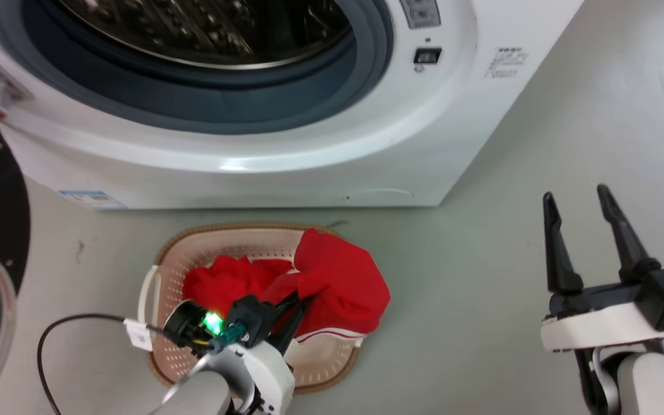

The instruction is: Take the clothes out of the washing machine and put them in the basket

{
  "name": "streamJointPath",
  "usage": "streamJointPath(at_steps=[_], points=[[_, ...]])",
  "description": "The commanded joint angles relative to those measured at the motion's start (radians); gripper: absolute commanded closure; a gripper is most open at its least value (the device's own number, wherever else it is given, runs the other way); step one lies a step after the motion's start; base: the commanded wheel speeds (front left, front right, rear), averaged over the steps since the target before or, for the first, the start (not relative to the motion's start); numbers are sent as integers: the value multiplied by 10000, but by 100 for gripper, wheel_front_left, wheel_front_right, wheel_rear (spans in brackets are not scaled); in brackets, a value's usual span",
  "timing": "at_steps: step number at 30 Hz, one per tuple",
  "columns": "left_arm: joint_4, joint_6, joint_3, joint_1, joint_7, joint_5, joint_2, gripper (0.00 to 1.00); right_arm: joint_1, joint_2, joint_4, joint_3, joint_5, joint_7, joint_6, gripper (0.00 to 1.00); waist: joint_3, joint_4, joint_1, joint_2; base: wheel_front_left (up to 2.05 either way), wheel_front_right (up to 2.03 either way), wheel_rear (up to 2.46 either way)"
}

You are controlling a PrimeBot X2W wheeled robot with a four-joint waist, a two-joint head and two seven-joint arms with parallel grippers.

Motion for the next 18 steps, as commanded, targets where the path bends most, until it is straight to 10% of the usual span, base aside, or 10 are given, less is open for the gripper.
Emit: streamJointPath(at_steps=[1,18], points=[[518,-34,-106,-499,-67,86,-67,100,-257,-2,-81,-53,-8,-24,-11,0,834,-308,-1,0,0,0,0],[5632,-64,-720,-4150,-408,-348,-261,100,-1120,3,-566,9,421,-24,-11,0,4061,-1359,-1,0,0,0,0]])
